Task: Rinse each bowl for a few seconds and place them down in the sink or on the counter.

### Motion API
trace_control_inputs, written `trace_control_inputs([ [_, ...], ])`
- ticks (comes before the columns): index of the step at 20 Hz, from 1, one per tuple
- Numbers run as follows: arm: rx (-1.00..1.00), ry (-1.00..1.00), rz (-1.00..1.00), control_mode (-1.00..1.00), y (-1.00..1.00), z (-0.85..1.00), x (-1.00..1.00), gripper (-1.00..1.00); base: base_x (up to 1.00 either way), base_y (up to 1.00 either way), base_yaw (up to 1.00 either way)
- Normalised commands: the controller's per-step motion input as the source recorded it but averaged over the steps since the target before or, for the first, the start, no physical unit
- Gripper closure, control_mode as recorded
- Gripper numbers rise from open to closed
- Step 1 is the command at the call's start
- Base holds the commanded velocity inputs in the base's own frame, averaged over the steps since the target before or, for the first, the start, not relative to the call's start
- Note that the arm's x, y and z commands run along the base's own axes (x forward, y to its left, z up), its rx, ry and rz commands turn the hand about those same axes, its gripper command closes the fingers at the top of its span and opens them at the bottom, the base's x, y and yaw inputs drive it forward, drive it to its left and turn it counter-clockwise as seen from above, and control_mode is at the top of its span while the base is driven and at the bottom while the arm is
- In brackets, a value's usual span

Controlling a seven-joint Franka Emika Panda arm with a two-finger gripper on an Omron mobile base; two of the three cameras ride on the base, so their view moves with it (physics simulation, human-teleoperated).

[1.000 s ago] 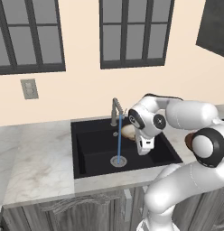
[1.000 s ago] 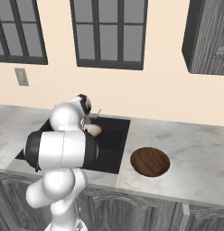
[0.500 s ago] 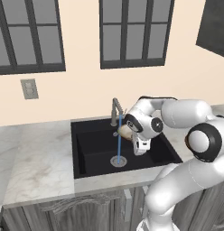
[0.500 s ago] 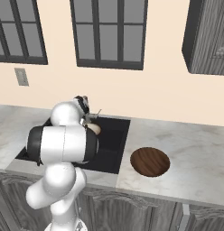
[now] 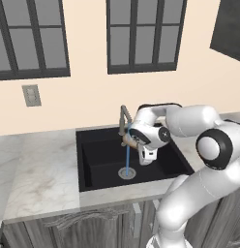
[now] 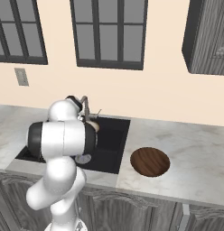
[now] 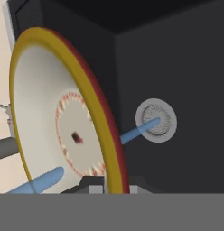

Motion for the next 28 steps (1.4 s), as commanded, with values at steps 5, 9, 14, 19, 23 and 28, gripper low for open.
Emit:
trace_control_inputs([
  [5, 0.01, -0.03, 0.0, -1.0, 0.1, 0.0, -0.05, 1.0, 0.0, 0.0, 0.0],
  [9, 0.0, -0.04, 0.0, -1.0, 0.16, 0.24, -0.26, 1.0, 0.0, 0.0, 0.0],
  [14, 0.0, -0.01, 0.0, -1.0, 0.37, 0.34, -0.26, 1.0, 0.0, 0.0, 0.0],
  [19, 0.0, 0.05, 0.02, -1.0, 0.47, 0.28, -0.16, 1.0, 0.0, 0.0, 0.0],
  [23, 0.0, 0.09, 0.02, -1.0, 0.56, 0.24, -0.07, 1.0, 0.0, 0.0, 0.0],
  [28, 0.0, 0.16, 0.01, -1.0, 0.63, 0.17, -0.02, 1.0, 0.0, 0.0, 0.0],
])
